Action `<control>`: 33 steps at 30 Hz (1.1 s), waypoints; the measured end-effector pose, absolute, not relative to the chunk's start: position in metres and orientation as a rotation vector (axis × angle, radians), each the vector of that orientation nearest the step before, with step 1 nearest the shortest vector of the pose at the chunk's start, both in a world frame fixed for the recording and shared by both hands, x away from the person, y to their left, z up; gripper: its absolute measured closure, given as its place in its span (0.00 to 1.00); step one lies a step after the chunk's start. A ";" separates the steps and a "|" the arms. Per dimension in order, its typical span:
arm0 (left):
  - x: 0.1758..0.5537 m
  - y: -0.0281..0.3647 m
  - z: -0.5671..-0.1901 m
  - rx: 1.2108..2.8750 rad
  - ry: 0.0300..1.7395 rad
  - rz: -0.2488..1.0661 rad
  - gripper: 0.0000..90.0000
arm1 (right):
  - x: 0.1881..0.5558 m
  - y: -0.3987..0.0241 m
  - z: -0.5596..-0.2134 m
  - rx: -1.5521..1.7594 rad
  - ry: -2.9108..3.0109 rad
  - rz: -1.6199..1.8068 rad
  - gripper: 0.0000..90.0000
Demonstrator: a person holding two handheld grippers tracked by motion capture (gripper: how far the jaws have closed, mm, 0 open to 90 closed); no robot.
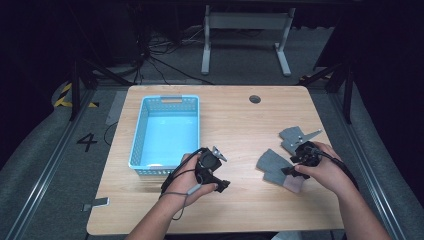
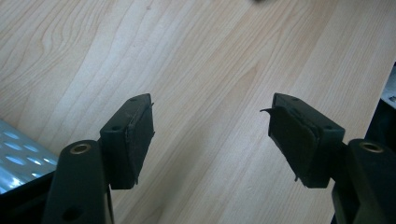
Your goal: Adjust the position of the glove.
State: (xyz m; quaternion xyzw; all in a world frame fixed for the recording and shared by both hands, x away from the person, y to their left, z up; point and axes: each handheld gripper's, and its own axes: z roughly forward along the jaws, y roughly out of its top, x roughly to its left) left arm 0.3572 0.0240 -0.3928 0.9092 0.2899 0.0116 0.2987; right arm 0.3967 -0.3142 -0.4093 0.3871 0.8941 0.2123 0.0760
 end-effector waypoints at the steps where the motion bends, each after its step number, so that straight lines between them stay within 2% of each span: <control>1: 0.357 0.024 -0.392 2.414 0.761 0.035 0.35 | 0.397 -0.313 -0.411 1.160 2.684 0.630 0.40; 13: 0.358 0.027 -0.388 2.402 0.751 0.052 0.35 | 0.399 -0.301 -0.429 1.131 2.717 0.531 0.35; 22: 0.358 0.029 -0.387 2.400 0.753 0.051 0.35 | 0.398 -0.296 -0.431 1.120 2.708 0.482 0.37; 27: 0.358 0.029 -0.387 2.398 0.751 0.050 0.35 | 0.399 -0.295 -0.430 1.114 2.716 0.464 0.46; 30: 0.359 0.029 -0.387 2.399 0.755 0.053 0.35 | 0.398 -0.293 -0.428 1.098 2.731 0.460 0.62; 31: 0.359 0.029 -0.387 2.399 0.755 0.051 0.35 | 0.398 -0.293 -0.428 1.098 2.731 0.460 0.62; 33: 0.359 0.029 -0.387 2.398 0.752 0.048 0.35 | 0.399 -0.292 -0.427 1.091 2.737 0.456 0.75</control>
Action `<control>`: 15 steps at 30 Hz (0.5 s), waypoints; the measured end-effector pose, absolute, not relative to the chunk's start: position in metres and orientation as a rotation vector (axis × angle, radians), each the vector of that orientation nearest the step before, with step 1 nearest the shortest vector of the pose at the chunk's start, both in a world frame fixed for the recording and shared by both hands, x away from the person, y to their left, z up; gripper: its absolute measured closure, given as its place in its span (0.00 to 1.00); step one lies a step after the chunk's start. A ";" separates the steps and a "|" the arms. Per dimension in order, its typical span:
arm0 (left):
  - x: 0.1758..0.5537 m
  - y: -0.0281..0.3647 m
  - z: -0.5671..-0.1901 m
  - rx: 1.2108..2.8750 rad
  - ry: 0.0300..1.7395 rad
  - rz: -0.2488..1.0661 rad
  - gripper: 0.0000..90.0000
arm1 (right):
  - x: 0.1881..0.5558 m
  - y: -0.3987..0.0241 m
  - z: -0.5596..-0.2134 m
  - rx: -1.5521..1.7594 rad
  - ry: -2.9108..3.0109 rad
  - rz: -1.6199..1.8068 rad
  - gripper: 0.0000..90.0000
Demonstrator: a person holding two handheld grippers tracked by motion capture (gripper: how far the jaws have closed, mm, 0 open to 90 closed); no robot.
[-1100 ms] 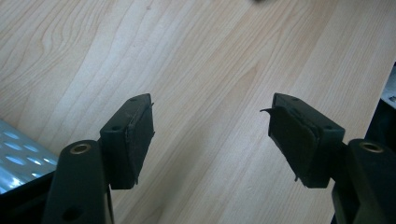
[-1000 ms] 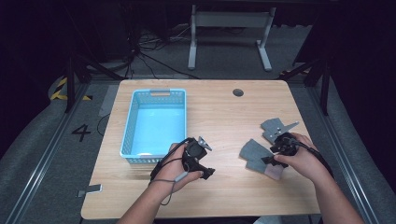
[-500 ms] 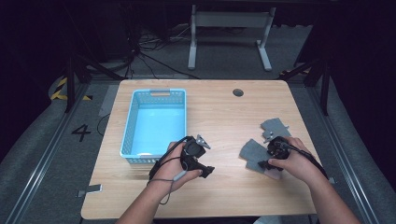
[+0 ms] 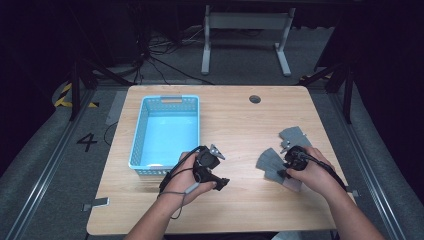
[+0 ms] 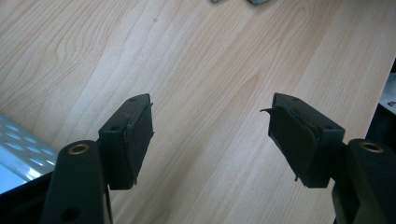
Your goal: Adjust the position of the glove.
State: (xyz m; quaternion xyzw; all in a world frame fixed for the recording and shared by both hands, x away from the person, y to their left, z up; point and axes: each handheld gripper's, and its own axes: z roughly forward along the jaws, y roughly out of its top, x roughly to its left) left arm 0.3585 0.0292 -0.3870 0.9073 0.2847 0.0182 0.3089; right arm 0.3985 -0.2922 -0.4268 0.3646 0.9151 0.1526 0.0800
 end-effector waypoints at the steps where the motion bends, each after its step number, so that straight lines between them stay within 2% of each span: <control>1: 0.359 0.029 -0.387 2.398 0.751 0.049 0.35 | 0.399 -0.292 -0.427 1.088 2.742 0.455 0.79; 6: 0.359 0.030 -0.387 2.396 0.751 0.050 0.35 | 0.399 -0.291 -0.425 1.085 2.750 0.456 0.84; 15: 0.359 0.029 -0.387 2.402 0.754 0.050 0.35 | 0.393 -0.281 -0.416 0.999 2.762 0.545 0.85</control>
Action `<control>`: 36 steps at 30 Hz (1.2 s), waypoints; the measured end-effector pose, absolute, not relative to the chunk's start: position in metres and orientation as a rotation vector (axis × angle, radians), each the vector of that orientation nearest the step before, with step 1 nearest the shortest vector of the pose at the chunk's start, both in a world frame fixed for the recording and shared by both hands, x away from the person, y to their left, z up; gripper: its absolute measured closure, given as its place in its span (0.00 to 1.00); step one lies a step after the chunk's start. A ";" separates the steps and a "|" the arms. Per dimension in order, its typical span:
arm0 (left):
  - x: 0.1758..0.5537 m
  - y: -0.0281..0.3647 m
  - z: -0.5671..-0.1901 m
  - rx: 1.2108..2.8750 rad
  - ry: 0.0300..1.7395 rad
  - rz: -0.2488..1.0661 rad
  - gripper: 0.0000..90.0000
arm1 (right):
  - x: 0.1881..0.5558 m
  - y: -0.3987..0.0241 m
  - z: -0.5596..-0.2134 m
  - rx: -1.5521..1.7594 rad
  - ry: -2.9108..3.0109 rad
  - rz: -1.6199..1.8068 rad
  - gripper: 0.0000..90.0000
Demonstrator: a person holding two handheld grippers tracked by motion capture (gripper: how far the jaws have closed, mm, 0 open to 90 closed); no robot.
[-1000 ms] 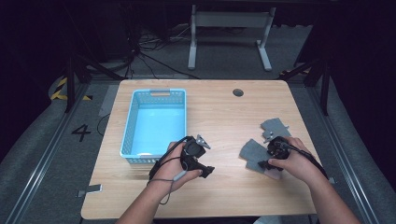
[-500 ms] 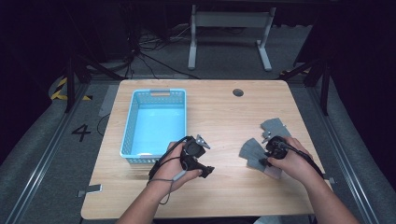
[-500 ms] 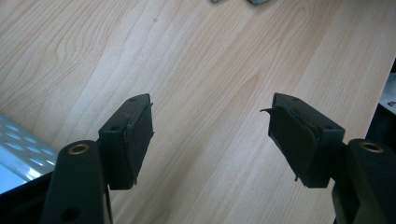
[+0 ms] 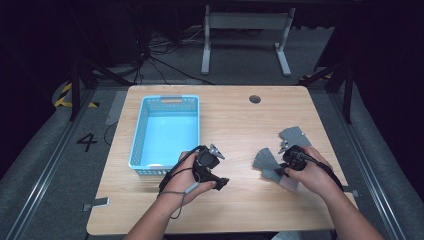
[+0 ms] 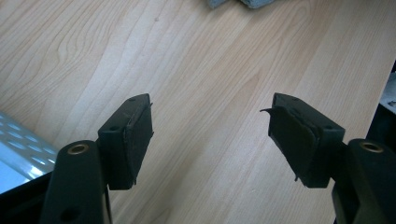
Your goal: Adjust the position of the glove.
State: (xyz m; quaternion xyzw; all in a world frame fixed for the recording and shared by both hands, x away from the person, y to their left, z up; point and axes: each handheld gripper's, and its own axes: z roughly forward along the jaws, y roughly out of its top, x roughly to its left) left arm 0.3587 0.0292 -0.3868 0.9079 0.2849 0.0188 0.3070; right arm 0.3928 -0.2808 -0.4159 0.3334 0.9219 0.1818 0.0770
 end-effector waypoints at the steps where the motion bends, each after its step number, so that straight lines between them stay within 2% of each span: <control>1: 0.359 0.029 -0.387 2.402 0.754 0.050 0.35 | 0.393 -0.281 -0.416 0.999 2.762 0.545 0.85; 10: 0.358 0.028 -0.387 2.411 0.749 0.047 0.35 | 0.378 -0.251 -0.405 0.771 2.845 0.655 0.83; 23: 0.358 0.028 -0.387 2.413 0.743 0.042 0.35 | 0.371 -0.222 -0.416 0.501 2.932 0.658 0.82; 24: 0.357 0.028 -0.387 2.413 0.744 0.043 0.35 | 0.371 -0.221 -0.418 0.487 2.932 0.656 0.81; 31: 0.359 0.026 -0.388 2.411 0.743 0.040 0.35 | 0.374 -0.222 -0.425 0.468 2.841 0.725 0.57; 34: 0.360 0.024 -0.388 2.412 0.738 0.035 0.35 | 0.372 -0.228 -0.420 0.505 2.817 0.745 0.58; 35: 0.360 0.023 -0.388 2.416 0.733 0.035 0.35 | 0.371 -0.234 -0.415 0.550 2.800 0.759 0.62; 36: 0.360 0.022 -0.388 2.418 0.726 0.036 0.35 | 0.371 -0.234 -0.415 0.550 2.800 0.759 0.62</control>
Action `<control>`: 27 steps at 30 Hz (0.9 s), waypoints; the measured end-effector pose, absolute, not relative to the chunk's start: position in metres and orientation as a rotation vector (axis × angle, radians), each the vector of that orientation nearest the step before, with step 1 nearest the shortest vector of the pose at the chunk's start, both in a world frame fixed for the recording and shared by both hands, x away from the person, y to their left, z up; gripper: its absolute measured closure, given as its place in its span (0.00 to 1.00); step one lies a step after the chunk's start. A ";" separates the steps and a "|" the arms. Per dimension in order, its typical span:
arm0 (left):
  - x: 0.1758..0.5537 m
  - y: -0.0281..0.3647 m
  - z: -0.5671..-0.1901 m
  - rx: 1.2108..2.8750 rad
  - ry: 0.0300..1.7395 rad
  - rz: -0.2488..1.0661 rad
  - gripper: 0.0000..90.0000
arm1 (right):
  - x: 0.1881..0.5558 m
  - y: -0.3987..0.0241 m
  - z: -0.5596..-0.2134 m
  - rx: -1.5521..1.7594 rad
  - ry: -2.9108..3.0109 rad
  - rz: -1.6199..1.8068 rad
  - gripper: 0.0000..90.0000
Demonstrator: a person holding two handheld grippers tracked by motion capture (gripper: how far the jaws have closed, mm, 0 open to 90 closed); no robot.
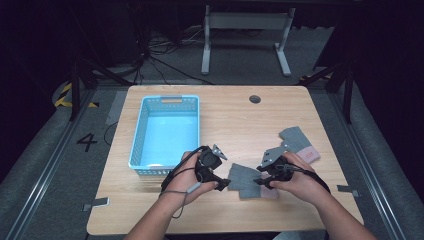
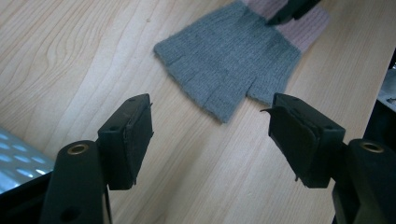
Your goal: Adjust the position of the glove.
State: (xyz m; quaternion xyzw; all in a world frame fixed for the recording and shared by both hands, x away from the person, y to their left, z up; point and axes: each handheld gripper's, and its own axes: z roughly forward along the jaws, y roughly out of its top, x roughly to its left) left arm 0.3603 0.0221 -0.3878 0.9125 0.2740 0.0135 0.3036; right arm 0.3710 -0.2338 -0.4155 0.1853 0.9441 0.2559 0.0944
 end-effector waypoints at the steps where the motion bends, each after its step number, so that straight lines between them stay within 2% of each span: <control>1: 0.360 0.021 -0.388 2.420 0.722 0.031 0.35 | 0.370 -0.241 -0.411 0.599 2.794 0.759 0.65; 2: 0.361 0.020 -0.388 2.422 0.713 0.034 0.35 | 0.369 -0.245 -0.409 0.622 2.787 0.755 0.75; 3: 0.361 0.019 -0.388 2.425 0.710 0.032 0.35 | 0.369 -0.245 -0.409 0.622 2.787 0.755 0.75; 4: 0.361 0.018 -0.388 2.430 0.698 0.031 0.36 | 0.369 -0.249 -0.407 0.647 2.792 0.749 0.79; 5: 0.362 0.017 -0.388 2.461 0.661 0.034 0.41 | 0.368 -0.257 -0.404 0.714 2.802 0.741 0.87; 10: 0.364 0.013 -0.387 2.479 0.618 0.024 0.51 | 0.366 -0.267 -0.404 0.801 2.845 0.696 0.96; 15: 0.367 0.013 -0.386 2.468 0.621 0.018 0.52 | 0.358 -0.268 -0.408 0.792 2.951 0.689 0.98; 27: 0.368 0.007 -0.384 2.473 0.593 0.015 0.48 | 0.342 -0.250 -0.420 0.672 3.118 0.567 0.99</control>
